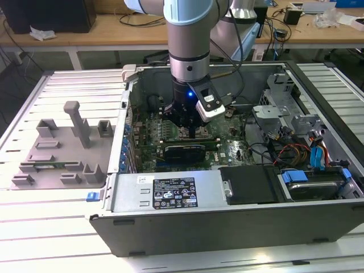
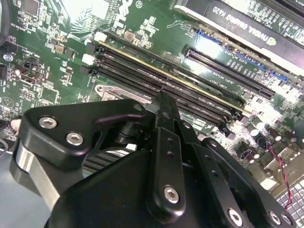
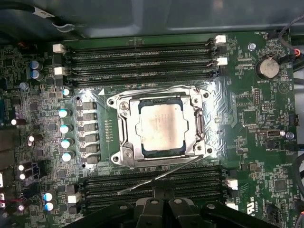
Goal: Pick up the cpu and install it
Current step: 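Install the second cpu locking lever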
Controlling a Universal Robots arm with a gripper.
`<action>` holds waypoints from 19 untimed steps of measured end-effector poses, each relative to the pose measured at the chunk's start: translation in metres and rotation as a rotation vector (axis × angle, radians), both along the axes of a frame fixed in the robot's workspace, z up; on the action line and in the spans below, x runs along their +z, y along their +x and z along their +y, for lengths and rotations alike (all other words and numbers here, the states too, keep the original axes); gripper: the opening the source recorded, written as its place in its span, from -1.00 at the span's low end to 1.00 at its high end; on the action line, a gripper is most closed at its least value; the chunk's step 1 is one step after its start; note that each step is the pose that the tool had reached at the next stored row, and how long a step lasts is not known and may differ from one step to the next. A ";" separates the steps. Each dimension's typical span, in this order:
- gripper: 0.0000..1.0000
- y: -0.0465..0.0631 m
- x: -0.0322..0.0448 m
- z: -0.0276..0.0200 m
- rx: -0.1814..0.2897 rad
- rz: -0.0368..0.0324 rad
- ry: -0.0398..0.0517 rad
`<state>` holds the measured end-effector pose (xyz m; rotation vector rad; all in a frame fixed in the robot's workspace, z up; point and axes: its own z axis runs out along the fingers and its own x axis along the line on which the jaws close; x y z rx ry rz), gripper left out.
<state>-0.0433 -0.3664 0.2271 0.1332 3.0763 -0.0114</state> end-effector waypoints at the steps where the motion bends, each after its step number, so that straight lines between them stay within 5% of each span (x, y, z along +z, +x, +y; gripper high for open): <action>1: -0.79 0.000 0.0000 0.0000 0.000 0.0000 0.0000; 19: -0.79 -0.005 -0.0098 0.0000 0.000 0.0001 0.0000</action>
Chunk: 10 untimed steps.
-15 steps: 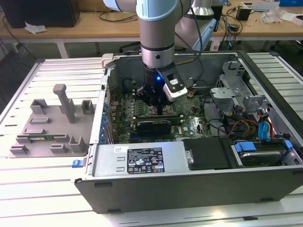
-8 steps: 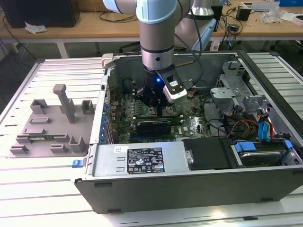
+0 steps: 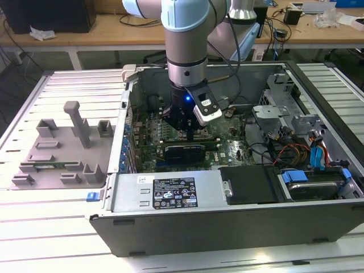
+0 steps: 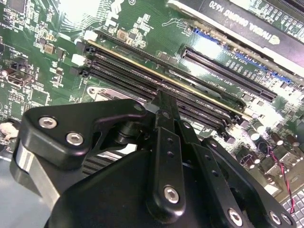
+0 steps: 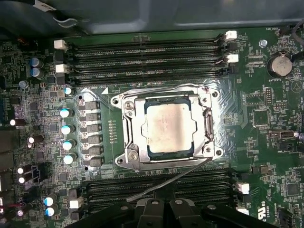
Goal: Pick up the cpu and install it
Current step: 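Install the second cpu locking lever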
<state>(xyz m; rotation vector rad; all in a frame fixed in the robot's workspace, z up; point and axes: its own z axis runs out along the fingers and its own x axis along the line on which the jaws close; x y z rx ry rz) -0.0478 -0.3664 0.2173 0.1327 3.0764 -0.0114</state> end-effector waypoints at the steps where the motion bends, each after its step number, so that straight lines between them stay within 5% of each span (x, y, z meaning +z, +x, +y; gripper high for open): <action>1: -0.79 0.000 -0.0001 0.0000 0.000 -0.0001 0.0001; 10: -0.79 0.000 0.0121 0.0000 0.000 0.0000 -0.0049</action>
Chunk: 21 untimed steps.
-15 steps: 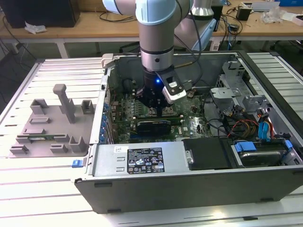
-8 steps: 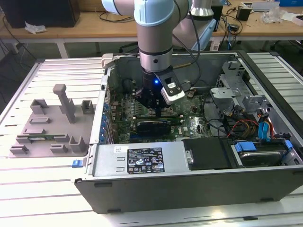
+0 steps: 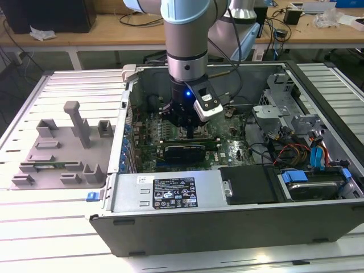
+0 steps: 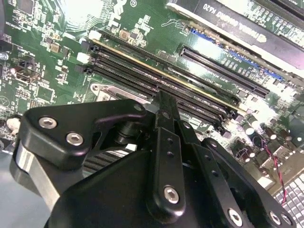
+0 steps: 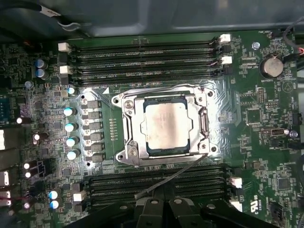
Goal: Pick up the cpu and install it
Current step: 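Install the second cpu locking lever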
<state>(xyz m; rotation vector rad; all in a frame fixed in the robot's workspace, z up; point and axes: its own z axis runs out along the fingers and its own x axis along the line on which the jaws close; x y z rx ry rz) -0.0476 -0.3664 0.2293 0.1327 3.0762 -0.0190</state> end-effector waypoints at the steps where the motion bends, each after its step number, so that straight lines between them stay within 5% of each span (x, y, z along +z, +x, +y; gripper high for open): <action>1: -0.79 0.000 0.0010 0.0000 0.000 0.0000 -0.0002; 18: -0.79 0.002 0.0140 0.0000 0.000 0.0003 0.0000; 21: -0.79 0.002 0.0133 0.0003 0.000 0.0006 0.0098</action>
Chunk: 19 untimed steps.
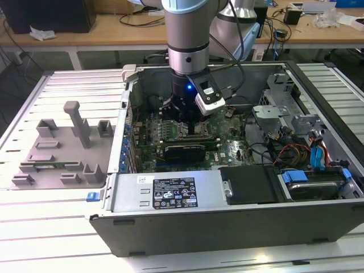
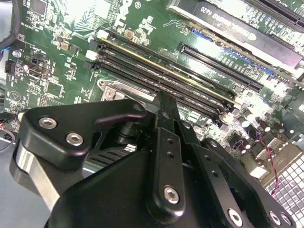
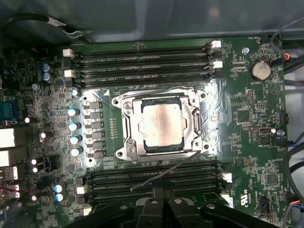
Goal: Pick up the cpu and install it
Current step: 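Install the second cpu locking lever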
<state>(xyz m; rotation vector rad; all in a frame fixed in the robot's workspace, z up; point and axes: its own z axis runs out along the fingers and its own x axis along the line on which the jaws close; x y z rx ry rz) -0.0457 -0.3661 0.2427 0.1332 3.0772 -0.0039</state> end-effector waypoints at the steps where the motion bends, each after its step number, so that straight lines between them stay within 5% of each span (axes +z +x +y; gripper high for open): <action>1: -0.79 0.000 -0.0006 0.0002 0.000 -0.0001 0.0055; 3: -0.79 -0.005 -0.0042 0.0003 0.000 -0.0002 0.0179; 6: -0.79 -0.014 -0.0096 0.0003 0.000 -0.0001 0.0225; 12: -0.79 -0.017 -0.0230 -0.0006 0.047 0.0004 0.0371; 19: -0.79 -0.025 -0.0275 -0.0074 0.069 -0.0004 0.0846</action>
